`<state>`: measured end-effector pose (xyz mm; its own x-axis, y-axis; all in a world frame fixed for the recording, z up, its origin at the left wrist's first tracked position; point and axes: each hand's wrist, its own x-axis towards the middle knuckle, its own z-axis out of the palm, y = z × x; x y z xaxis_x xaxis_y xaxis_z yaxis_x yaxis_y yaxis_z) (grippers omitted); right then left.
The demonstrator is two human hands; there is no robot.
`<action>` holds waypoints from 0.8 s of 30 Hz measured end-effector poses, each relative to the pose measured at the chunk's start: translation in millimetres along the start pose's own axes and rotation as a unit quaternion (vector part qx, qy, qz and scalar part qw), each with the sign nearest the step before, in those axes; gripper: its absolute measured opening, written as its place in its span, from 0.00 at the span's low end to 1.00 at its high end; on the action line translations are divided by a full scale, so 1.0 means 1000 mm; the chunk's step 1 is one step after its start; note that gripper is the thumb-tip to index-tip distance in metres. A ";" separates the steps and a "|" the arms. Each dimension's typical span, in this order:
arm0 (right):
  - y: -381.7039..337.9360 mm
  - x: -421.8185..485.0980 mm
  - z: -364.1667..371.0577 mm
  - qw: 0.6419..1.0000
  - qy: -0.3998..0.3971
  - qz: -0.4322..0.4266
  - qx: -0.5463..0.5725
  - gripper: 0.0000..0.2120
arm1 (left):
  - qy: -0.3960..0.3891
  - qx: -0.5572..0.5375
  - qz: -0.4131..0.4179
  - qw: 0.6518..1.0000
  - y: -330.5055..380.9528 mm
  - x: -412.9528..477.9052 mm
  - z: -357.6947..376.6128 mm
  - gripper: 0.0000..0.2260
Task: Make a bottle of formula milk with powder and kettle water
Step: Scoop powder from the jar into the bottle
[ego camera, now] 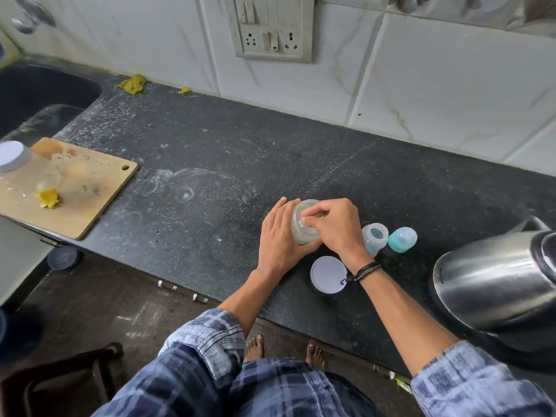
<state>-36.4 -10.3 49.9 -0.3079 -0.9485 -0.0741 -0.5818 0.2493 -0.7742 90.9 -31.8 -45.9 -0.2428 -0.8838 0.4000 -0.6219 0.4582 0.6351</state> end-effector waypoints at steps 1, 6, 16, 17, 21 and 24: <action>0.001 -0.001 -0.002 1.000 0.003 0.008 0.018 0.06 | 0.000 0.000 -0.002 1.000 0.000 0.000 0.000 0.39; 0.010 -0.005 -0.014 0.986 0.030 0.050 0.156 0.12 | -0.007 0.001 -0.012 1.000 -0.002 0.003 0.000 0.42; 0.029 -0.014 -0.018 0.972 0.103 0.080 0.197 0.08 | -0.019 -0.001 -0.026 0.999 -0.002 0.005 -0.001 0.43; 0.030 -0.015 -0.017 0.975 0.105 0.071 0.184 0.07 | -0.017 0.000 -0.025 1.000 -0.003 0.004 -0.001 0.43; 0.029 -0.022 -0.015 0.987 0.111 -0.001 0.114 0.05 | -0.015 0.005 -0.021 1.000 -0.003 0.005 0.000 0.43; 0.026 -0.026 -0.013 0.989 0.113 -0.075 0.065 0.04 | -0.016 0.006 -0.026 1.000 -0.004 0.005 0.001 0.43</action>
<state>-53.5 23.4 40.1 -0.3953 -0.9011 0.1785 -0.5356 0.0682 -0.8417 91.1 -37.8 -47.0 -0.2334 -0.9086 0.3464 -0.6425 0.4115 0.6465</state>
